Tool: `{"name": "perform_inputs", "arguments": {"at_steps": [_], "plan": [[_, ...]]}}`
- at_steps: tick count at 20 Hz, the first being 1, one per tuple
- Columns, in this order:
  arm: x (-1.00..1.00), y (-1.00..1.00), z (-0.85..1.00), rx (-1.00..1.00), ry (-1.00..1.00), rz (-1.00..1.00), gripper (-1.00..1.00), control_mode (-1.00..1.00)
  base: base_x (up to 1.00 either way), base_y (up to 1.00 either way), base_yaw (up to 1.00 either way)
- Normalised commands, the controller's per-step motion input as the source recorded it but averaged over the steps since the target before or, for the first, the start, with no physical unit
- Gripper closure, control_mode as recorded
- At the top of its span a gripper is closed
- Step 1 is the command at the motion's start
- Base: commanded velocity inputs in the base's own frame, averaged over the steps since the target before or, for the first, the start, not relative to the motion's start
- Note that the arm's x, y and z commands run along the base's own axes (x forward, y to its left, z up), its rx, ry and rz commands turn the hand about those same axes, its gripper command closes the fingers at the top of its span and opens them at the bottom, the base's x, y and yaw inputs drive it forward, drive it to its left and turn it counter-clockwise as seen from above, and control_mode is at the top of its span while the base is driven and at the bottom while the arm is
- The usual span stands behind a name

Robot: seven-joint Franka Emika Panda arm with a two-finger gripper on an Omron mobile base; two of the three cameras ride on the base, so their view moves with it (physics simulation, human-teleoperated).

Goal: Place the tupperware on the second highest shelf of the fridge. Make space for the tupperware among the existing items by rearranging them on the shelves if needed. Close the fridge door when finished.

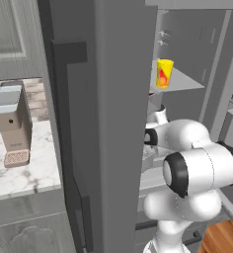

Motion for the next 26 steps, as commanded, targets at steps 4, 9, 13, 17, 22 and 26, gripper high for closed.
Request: {"name": "perform_inputs", "arguments": {"at_steps": [4,9,13,17,22,26], "plan": [[0.3,0.0,-0.24,0.0,0.0,0.0,1.0,-1.0,0.0,0.0,0.0],[0.33,0.0,-0.25,0.0,0.0,0.0,-1.0,-1.0,0.0,0.0,0.0],[0.11,0.0,-0.11,0.0,-0.06,0.0,-1.0,-1.0,0.0,0.0,0.0],[-0.31,0.0,0.0,0.0,-0.31,0.0,-1.0,-1.0,0.0,0.0,0.0],[-0.61,0.0,0.07,0.0,-0.33,0.0,-1.0,-1.0,0.0,0.0,0.0],[-0.74,0.0,0.32,0.0,-0.35,0.0,-1.0,-1.0,0.0,0.0,0.0]]}}
